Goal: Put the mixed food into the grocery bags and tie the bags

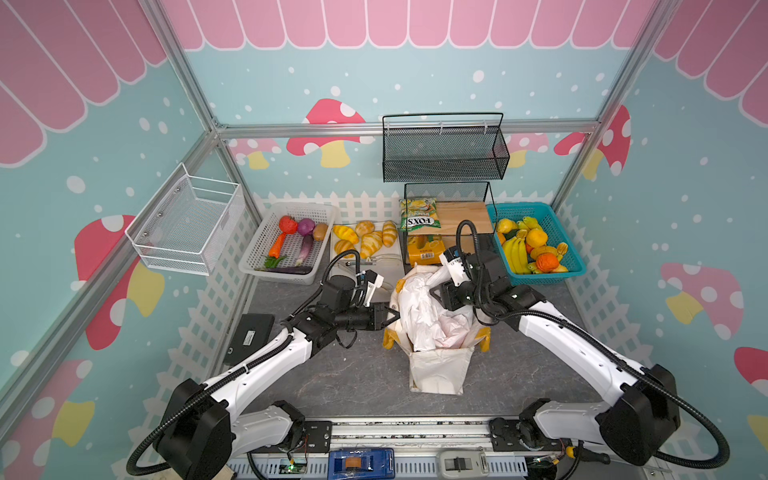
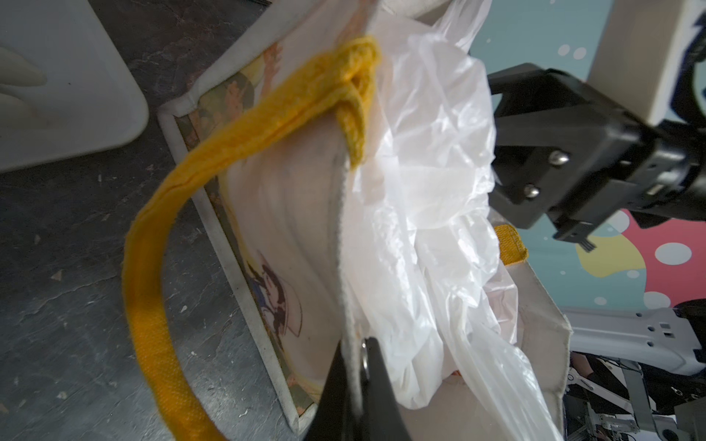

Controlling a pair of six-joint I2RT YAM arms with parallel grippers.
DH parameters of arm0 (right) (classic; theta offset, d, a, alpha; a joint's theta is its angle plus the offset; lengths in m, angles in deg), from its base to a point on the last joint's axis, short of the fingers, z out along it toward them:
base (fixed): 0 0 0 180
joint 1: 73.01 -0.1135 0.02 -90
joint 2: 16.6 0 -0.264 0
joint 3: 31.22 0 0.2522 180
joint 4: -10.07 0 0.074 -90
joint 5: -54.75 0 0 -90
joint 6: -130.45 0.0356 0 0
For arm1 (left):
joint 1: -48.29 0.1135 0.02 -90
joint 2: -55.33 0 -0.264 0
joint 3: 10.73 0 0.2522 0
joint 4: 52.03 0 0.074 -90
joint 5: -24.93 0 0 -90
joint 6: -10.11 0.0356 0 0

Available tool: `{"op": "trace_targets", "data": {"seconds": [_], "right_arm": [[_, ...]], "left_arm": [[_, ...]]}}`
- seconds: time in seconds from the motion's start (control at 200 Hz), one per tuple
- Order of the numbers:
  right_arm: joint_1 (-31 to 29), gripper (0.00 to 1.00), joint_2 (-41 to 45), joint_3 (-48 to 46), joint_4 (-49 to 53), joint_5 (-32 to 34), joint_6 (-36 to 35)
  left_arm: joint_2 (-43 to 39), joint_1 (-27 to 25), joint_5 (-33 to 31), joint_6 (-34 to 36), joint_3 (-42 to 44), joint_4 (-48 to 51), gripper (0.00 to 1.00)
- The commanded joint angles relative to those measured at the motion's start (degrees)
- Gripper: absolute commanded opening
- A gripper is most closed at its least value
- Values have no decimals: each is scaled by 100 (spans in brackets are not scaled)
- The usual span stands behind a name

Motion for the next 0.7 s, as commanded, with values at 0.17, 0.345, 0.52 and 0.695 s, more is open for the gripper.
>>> {"op": "trace_targets", "data": {"seconds": [0.17,0.345,0.52,0.695], "right_arm": [[-140,40,-161,-988,251,546,18],[-478,40,-430,-1074,516,1028,29],[-792,49,-456,-504,981,1386,-236],[-801,61,254,70,1362,1472,-535]], "left_arm": [[-347,213,9,236,-85,549,0],[-367,208,193,286,-211,558,0],[-303,200,218,284,-175,513,0],[-406,203,71,292,-103,515,0]]}}
